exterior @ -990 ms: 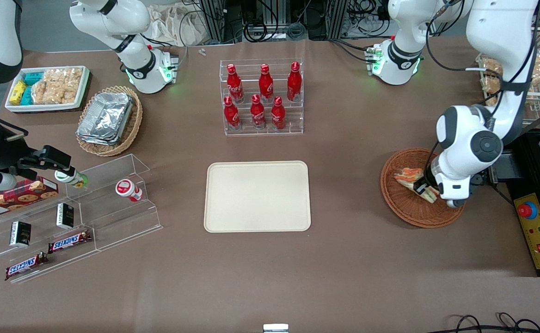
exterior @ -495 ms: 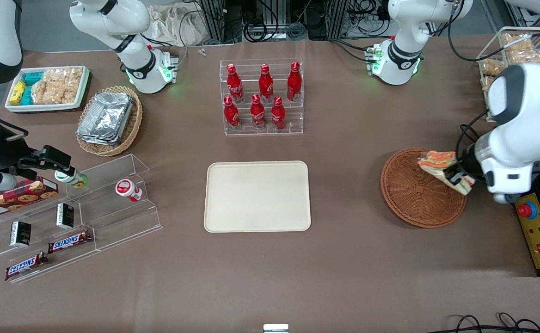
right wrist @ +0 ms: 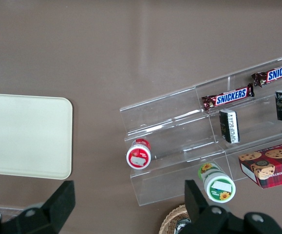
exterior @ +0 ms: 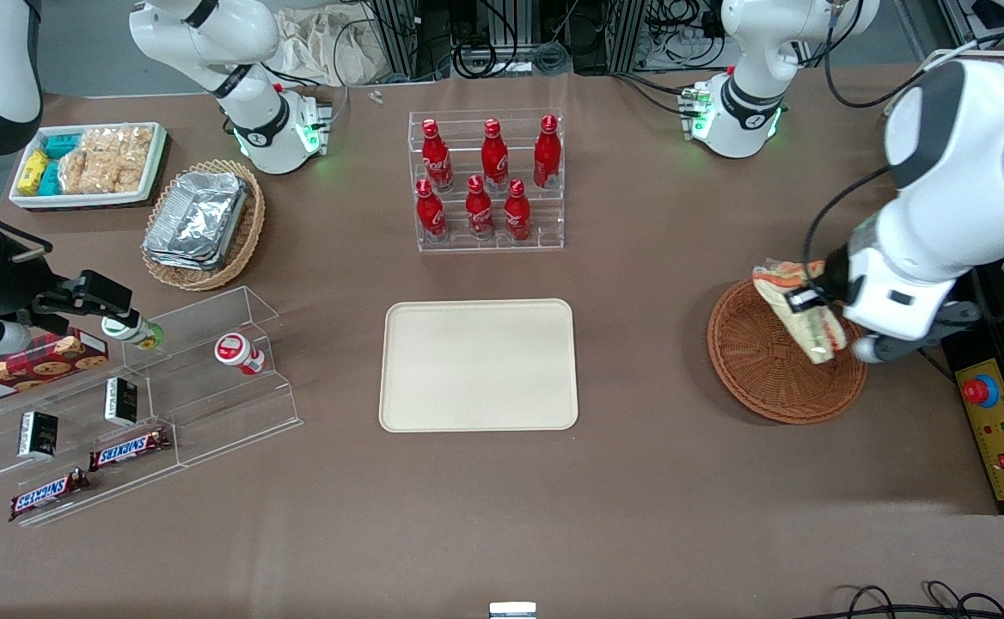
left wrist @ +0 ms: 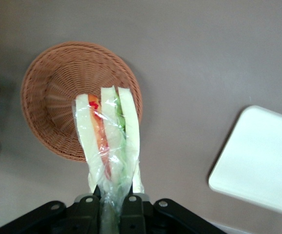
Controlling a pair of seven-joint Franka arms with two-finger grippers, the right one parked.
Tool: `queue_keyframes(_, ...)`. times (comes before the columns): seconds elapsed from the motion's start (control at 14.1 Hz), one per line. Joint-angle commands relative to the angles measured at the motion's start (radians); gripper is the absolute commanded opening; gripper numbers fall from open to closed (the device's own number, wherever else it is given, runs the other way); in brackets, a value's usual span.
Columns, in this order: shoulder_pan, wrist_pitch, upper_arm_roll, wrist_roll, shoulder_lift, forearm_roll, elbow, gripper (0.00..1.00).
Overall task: Place sandwich from basket to tray
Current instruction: 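Carry the sandwich over the cream tray with the left gripper, then lower the sandwich onto the tray and open the left gripper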
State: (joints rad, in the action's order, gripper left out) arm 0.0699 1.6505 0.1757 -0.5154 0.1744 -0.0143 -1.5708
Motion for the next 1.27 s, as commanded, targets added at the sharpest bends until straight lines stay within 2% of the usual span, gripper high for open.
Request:
queue_keyframes(0.0,0.048,-0.017,0.056,0.052,0.037,0.025,0.037,0.09)
queue_keyframes(0.21,0.19,0.034,0.071,0.058,0.086,0.1,0.038,0.11)
queue_keyframes(0.57,0.316,0.265,0.073,-0.003,0.22,0.082,0.038,0.14)
queue_keyframes(0.85,0.373,0.475,0.073,-0.094,0.37,0.071,0.04,0.14)
queue_keyframes(1.2,0.389,0.664,0.073,-0.097,0.503,0.068,0.044,0.14)
